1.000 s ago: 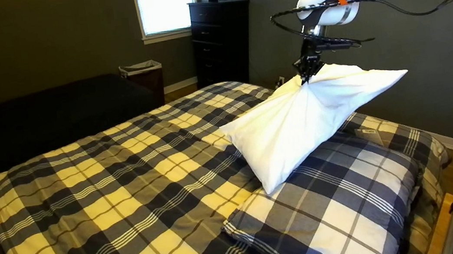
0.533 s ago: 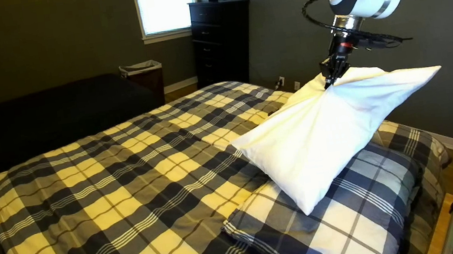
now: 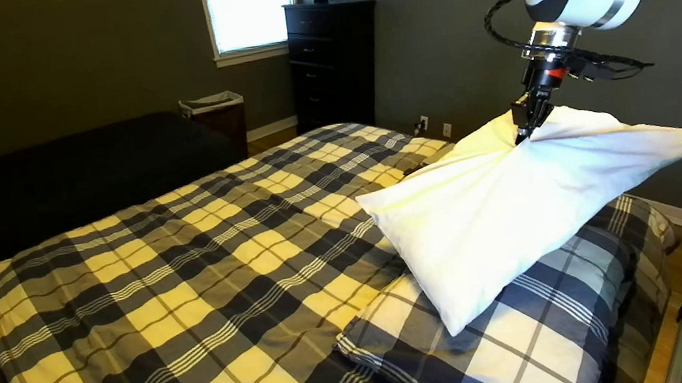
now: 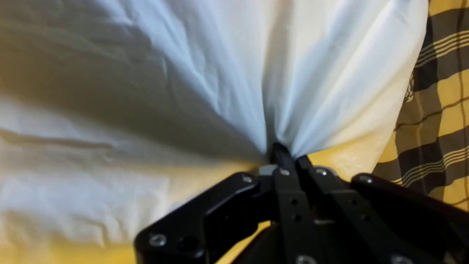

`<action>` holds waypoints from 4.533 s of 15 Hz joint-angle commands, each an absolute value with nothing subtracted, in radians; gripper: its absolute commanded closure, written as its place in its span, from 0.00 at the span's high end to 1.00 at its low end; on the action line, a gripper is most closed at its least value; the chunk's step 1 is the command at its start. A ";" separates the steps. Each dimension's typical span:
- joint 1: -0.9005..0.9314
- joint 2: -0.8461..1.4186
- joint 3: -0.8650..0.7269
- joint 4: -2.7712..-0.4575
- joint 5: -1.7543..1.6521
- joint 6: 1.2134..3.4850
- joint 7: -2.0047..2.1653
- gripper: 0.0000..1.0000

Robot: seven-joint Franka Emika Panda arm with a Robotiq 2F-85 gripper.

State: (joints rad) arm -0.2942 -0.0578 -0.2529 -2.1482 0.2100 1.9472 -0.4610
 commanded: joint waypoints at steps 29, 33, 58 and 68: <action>-0.260 -0.265 -0.311 -2.338 -0.104 1.957 -1.131 0.01; -0.250 -0.236 -0.296 -2.321 -0.116 1.963 -1.089 0.30; -0.160 -0.146 -0.144 -2.308 -0.132 2.062 -0.103 1.00; -0.028 0.051 0.026 -2.379 -0.421 2.305 0.466 1.00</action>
State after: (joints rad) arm -0.0567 -0.0201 0.0138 -2.3773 -0.3055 2.2611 0.3094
